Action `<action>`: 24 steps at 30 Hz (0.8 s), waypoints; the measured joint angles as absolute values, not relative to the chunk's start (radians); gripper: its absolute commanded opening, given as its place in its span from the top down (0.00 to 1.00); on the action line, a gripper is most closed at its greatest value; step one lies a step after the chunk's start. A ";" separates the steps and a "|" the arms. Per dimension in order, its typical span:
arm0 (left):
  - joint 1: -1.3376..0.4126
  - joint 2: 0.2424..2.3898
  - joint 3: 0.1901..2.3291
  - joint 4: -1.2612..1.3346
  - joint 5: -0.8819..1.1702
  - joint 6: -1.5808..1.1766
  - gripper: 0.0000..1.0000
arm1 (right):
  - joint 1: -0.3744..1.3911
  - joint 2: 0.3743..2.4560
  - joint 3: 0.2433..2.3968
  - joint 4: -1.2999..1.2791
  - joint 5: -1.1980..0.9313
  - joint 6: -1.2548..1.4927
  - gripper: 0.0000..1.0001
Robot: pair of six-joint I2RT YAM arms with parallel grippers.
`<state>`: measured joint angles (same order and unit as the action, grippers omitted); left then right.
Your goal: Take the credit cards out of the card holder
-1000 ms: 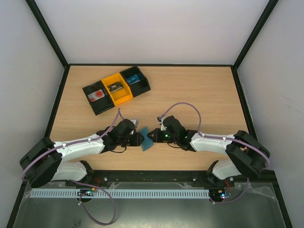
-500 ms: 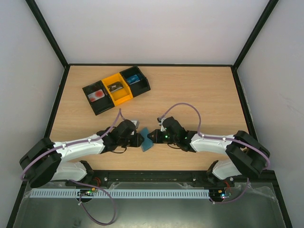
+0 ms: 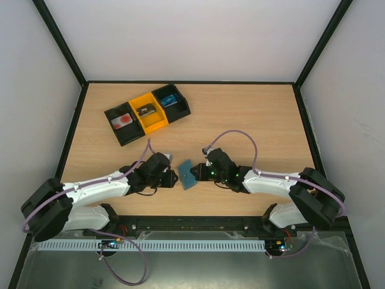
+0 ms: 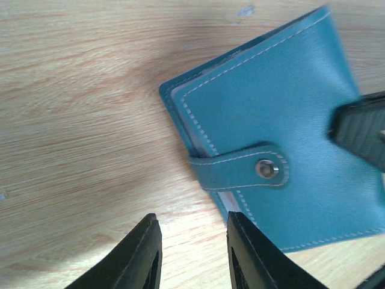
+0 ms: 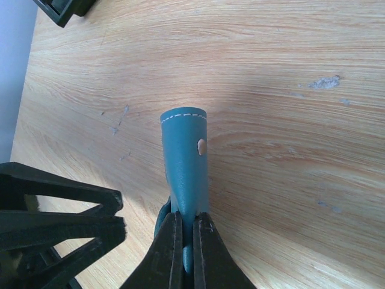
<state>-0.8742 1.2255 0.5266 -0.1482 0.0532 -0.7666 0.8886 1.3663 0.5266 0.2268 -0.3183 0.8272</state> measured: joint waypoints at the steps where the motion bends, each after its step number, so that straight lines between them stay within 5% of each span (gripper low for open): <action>1: -0.874 1.217 0.526 -0.148 0.059 -0.769 0.66 | 0.889 1.366 0.522 0.233 -0.319 0.830 0.98; 10: -0.877 1.132 0.510 0.000 0.157 -0.823 0.65 | 0.889 1.366 0.496 0.254 -0.340 0.846 0.98; 24: -0.877 1.345 0.542 0.048 0.178 -0.804 0.61 | 0.889 1.365 0.496 0.258 -0.359 0.850 0.98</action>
